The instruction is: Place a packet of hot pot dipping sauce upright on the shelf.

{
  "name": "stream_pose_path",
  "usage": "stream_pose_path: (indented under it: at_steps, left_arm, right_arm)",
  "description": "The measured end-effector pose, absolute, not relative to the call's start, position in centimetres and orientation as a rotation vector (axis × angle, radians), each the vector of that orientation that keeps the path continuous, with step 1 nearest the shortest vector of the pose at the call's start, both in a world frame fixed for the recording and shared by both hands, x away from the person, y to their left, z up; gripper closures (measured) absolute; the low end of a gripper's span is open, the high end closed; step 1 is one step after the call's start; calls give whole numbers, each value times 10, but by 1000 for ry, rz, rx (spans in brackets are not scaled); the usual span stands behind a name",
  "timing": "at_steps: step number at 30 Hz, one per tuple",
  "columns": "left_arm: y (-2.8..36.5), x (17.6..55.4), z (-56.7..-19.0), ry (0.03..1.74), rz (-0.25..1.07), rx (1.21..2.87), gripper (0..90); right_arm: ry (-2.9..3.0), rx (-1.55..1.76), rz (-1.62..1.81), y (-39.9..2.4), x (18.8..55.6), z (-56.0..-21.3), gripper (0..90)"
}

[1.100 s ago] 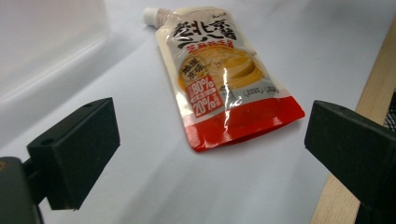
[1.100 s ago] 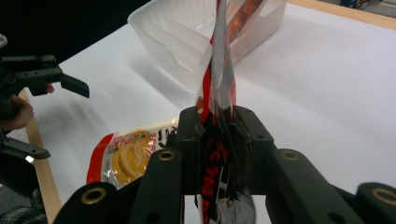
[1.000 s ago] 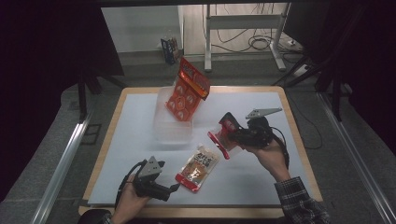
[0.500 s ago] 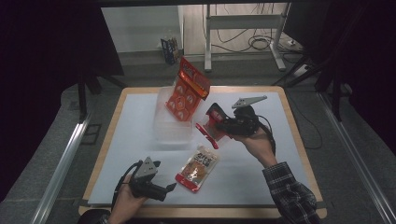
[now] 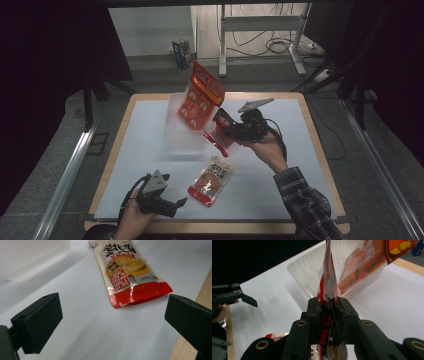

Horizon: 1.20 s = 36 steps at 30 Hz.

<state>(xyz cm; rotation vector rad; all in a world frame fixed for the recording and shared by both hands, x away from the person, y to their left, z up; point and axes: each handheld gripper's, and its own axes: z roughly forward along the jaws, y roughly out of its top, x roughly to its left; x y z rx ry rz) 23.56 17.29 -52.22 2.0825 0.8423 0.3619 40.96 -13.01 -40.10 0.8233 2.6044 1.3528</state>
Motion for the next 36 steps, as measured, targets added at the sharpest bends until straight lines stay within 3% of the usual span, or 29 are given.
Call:
stream_pose_path:
  at_steps: [36]
  left_arm:
    - [173,239,-527,844,384,2106,12]
  right_arm:
    - [2593,695,1391,-57,441,-409,732]
